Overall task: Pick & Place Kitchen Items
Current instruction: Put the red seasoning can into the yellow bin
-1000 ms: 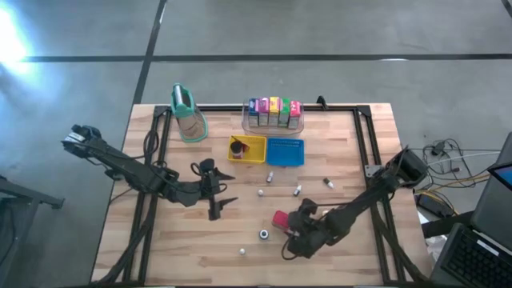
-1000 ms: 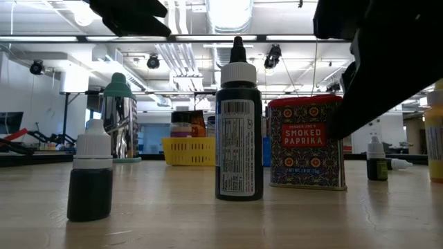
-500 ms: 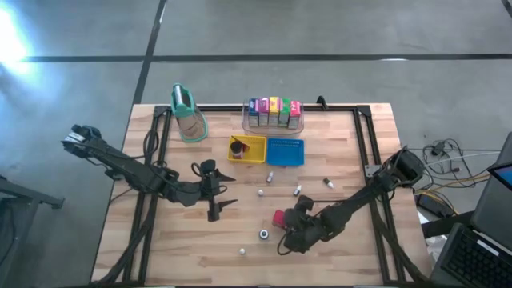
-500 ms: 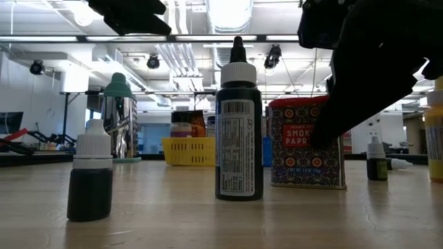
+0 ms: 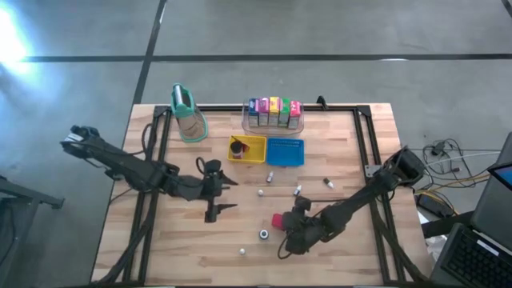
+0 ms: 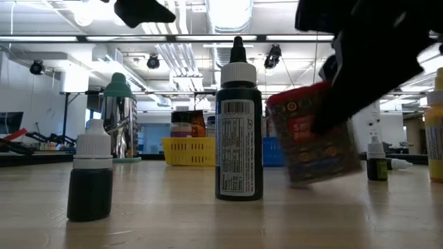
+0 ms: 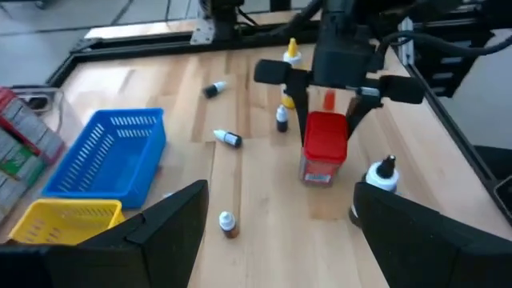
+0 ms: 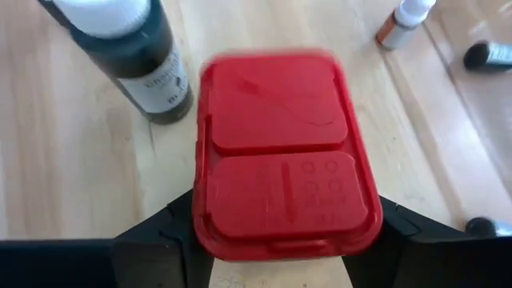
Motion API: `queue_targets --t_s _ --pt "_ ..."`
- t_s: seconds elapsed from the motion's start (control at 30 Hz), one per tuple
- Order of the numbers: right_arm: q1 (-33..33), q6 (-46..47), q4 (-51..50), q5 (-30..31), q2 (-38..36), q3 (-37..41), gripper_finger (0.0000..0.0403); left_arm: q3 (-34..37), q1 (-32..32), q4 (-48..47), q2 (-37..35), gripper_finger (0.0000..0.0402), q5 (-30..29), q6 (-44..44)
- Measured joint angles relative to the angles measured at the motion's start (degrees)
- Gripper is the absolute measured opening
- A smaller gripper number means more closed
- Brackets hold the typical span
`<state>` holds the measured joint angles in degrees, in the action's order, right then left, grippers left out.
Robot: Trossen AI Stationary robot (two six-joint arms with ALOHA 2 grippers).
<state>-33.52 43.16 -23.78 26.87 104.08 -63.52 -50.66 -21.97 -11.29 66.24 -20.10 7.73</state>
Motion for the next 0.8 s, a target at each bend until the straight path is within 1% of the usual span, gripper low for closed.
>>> queue_targets --t_s 0.07,0.17,0.27,0.37,0.47,0.53,0.6,0.67,0.8 --pt "0.15 -1.02 -1.59 -0.02 -0.81 -0.96 0.0201 -1.50 1.07 -1.22 0.05 0.0316 1.12 -1.40" --pt "0.59 -2.85 -4.53 0.09 -2.33 -2.02 0.0185 -2.90 2.14 -1.63 0.24 0.0316 1.55 -5.66" --pt "1.07 -4.55 -5.65 0.58 -4.80 -2.31 0.0172 -3.65 3.42 -1.42 0.56 0.0316 4.00 -7.25" --pt "1.32 -6.57 -6.10 2.30 -7.70 -2.47 0.0174 -3.63 3.90 -0.11 1.87 0.0316 4.68 -8.09" --pt "1.33 -8.00 -6.20 4.61 -10.46 -2.42 0.0190 -3.52 3.90 1.21 4.55 0.0316 4.80 -10.78" --pt "1.33 -8.95 -6.55 5.95 -12.41 -2.22 0.0198 -3.52 3.86 3.74 6.70 0.0316 5.05 -13.67" --pt "1.31 -10.08 -6.31 7.08 -14.11 -2.20 0.0199 -3.47 3.84 6.92 8.71 0.0316 6.98 -16.18" --pt "1.25 -11.02 -6.49 7.70 -15.54 -2.11 0.0191 -3.47 3.84 11.01 10.63 0.0316 9.14 -18.50" --pt "1.25 -13.55 -5.81 7.80 -18.20 -2.11 0.0174 -3.47 4.00 17.57 13.39 0.0316 9.70 -21.27"
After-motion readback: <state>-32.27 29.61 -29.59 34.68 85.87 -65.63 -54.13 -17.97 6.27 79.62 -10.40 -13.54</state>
